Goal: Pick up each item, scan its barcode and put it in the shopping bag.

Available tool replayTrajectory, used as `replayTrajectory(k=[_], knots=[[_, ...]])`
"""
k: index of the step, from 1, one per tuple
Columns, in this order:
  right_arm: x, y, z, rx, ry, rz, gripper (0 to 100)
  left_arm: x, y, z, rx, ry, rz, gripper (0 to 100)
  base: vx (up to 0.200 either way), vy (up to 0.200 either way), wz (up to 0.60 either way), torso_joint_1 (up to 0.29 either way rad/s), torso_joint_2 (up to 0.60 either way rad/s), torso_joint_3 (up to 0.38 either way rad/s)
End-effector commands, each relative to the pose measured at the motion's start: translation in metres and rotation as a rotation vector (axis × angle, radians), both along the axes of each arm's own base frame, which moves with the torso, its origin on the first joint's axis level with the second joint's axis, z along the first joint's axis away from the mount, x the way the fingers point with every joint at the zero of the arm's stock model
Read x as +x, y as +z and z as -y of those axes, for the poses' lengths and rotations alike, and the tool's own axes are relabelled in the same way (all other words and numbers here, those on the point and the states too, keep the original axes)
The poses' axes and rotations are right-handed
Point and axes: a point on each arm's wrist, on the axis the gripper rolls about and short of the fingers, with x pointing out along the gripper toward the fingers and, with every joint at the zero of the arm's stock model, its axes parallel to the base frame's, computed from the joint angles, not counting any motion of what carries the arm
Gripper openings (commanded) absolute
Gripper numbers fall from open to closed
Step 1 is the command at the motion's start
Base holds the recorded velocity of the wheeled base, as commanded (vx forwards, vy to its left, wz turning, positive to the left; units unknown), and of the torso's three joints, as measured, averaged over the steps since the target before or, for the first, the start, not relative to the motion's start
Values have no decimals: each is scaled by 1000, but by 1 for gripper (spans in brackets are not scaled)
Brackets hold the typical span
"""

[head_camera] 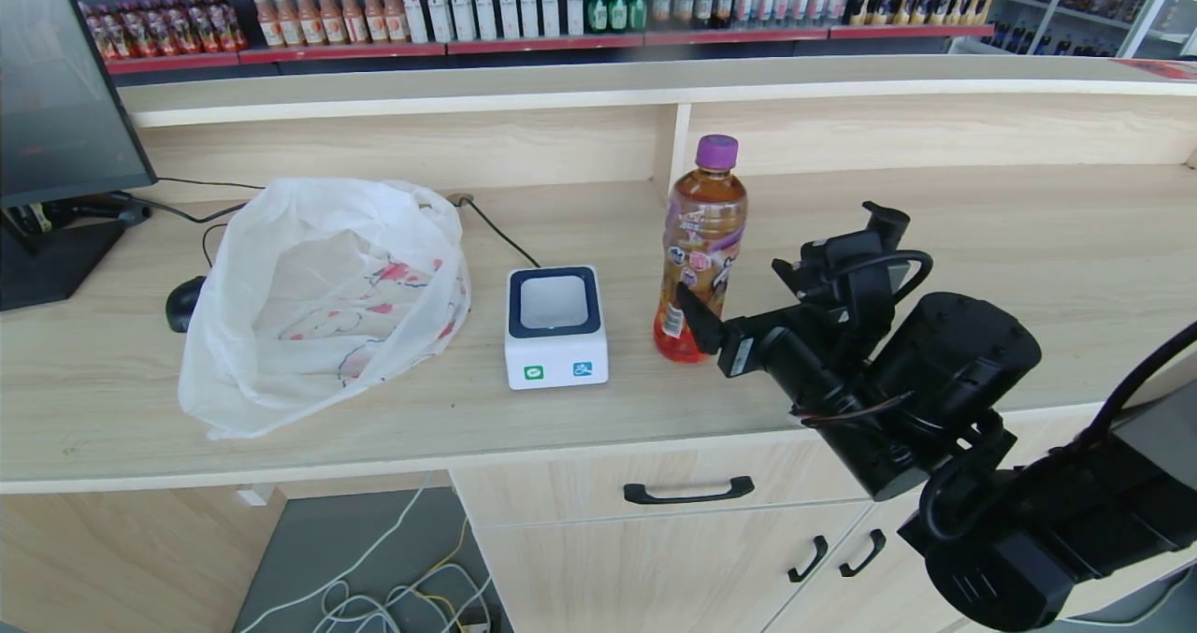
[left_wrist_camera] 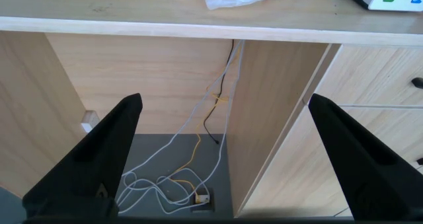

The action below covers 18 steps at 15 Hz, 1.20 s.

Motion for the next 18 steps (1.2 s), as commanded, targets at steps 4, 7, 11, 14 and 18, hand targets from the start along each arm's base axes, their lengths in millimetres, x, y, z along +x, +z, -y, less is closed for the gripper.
replayTrajectory(k=[4,7,11,14,18], knots=[[12,-7,-8,1,0,3,100,0,0,0,0,0,1,100,0,0,0,0,0,0],[18,-9,-13,3,1,6,100,0,0,0,0,0,1,100,0,0,0,0,0,0],[22,-11,-16,4,1,10,100,0,0,0,0,0,1,100,0,0,0,0,0,0],[23,-11,-16,5,0,16,100,0,0,0,0,-1,1,100,0,0,0,0,0,0],[29,-11,-20,14,0,28,100,0,0,0,0,0,1,100,0,0,0,0,0,0]])
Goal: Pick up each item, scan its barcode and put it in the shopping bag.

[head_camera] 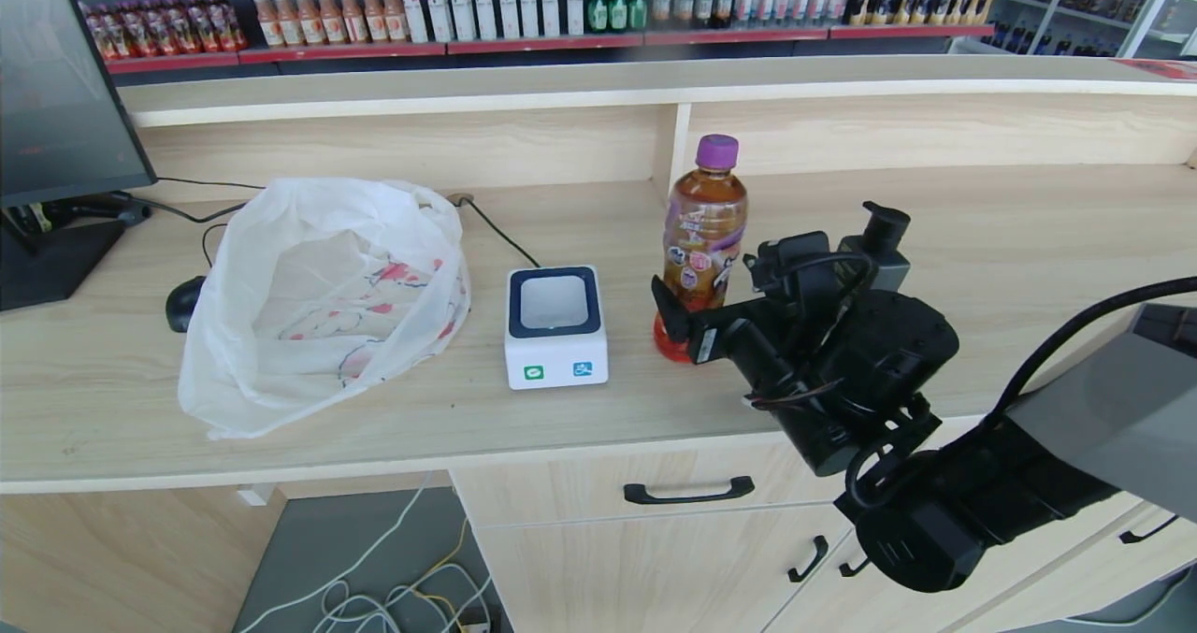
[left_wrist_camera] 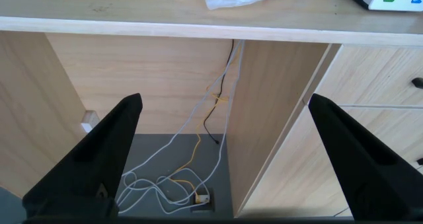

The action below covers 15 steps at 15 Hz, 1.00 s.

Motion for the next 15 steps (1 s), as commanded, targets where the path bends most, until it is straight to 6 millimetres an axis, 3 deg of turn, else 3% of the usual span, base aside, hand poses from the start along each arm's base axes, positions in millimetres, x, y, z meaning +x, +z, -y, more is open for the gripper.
replayTrajectory(k=[1,15], knots=[[3,-3,-2,-2,0,-2,100,0,0,0,0,0,0,100,0,0,0,0,0,0],[26,2,-18,27,-3,65,100,0,0,0,0,0,0,100,0,0,0,0,0,0]])
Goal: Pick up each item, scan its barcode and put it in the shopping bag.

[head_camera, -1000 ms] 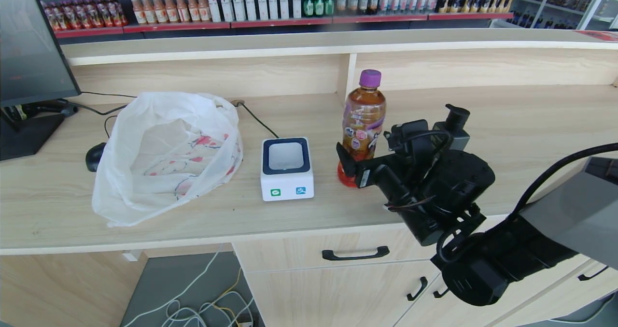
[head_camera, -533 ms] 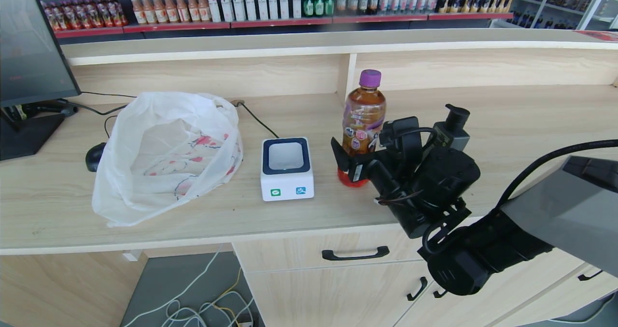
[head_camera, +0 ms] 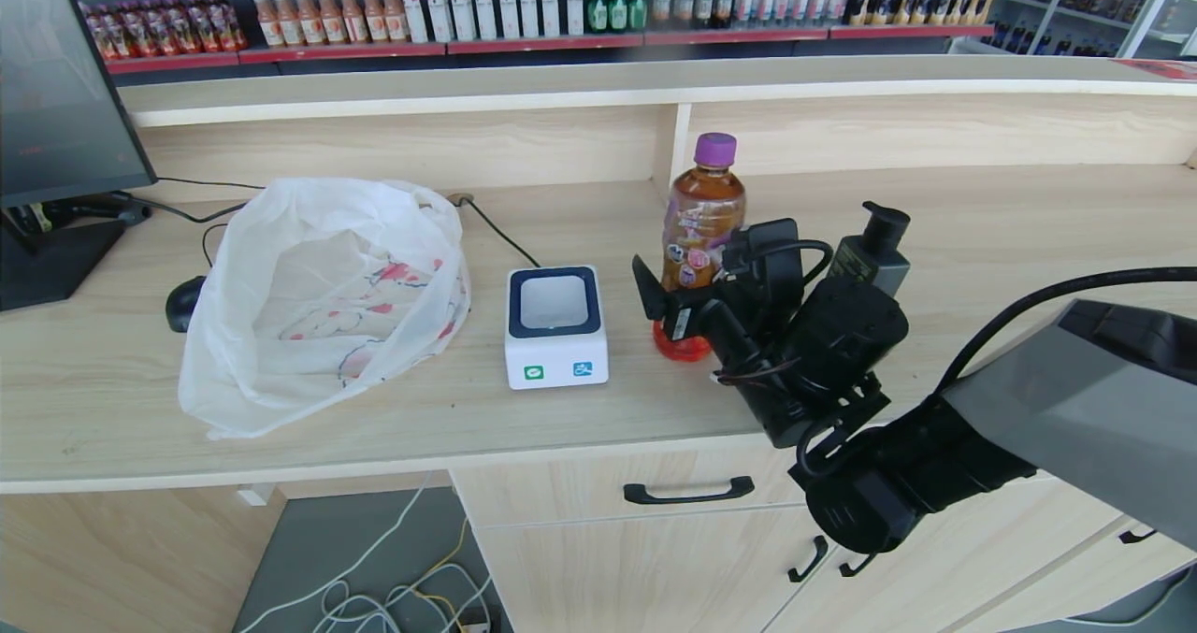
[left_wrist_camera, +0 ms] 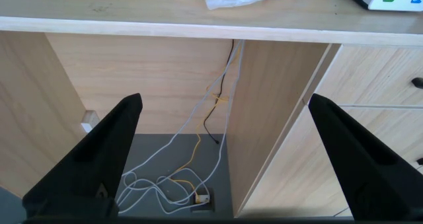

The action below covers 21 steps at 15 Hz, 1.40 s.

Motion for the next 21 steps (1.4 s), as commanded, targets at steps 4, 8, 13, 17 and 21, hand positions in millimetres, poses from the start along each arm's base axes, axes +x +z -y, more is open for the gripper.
replayTrajectory(k=[4,8,13,17,21], knots=[[3,-1,2,0,-8,1,100,0,0,0,0,0,1,100,0,0,0,0,0,0],[5,-1,3,0,-11,0,100,0,0,0,0,0,1,100,0,0,0,0,0,0],[7,-1,7,3,-21,2,0,0,0,0,0,0,1,100,0,0,0,0,0,0],[8,11,6,25,-20,35,0,0,0,0,0,0,1,100,0,0,0,0,0,0],[1,35,16,62,-15,85,0,0,0,0,0,0,1,100,0,0,0,0,0,0]])
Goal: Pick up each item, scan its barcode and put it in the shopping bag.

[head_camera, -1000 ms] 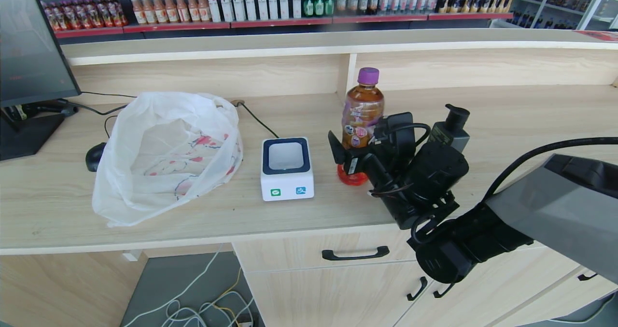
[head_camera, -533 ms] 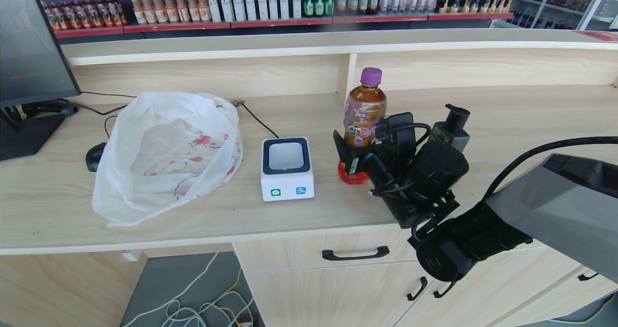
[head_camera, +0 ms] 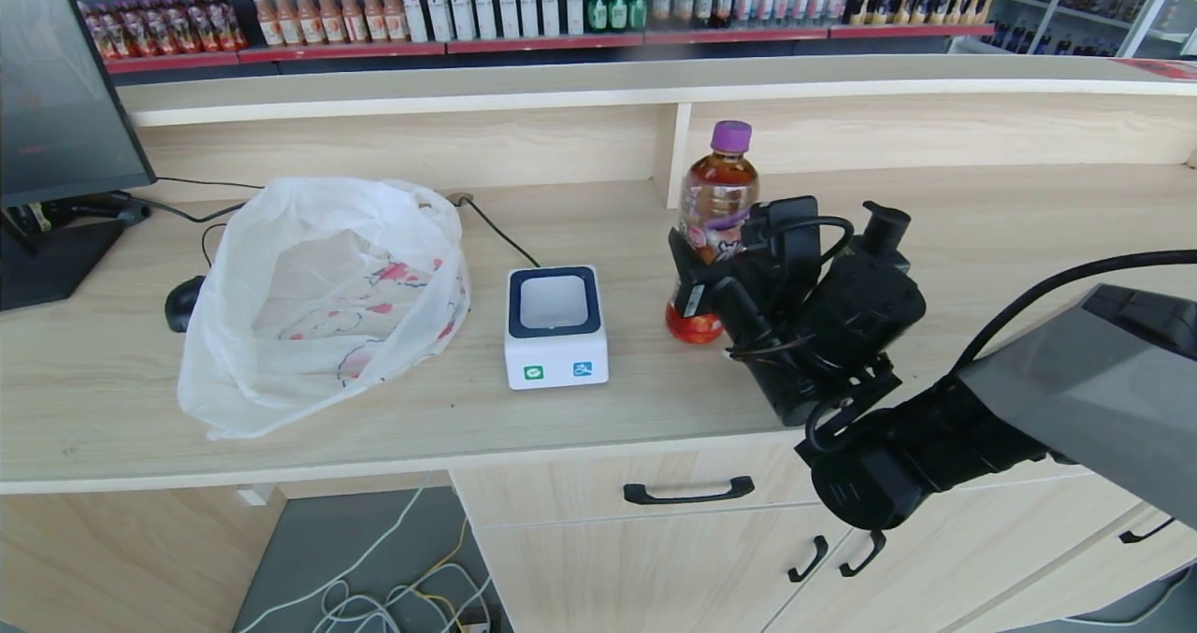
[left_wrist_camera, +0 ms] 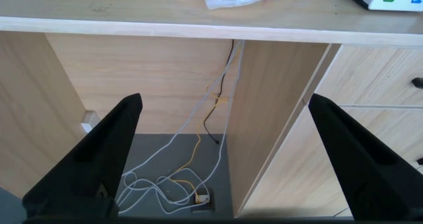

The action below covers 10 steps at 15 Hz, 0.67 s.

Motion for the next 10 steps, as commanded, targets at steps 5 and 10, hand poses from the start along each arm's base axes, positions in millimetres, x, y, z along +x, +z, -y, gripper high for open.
replayTrajectory(k=[5,10], knots=[[-29,61,26,99,9,122,0,0,0,0,0,0,1,100,0,0,0,0,0,0],[-90,83,67,146,40,118,0,0,0,0,0,0,1,100,0,0,0,0,0,0]])
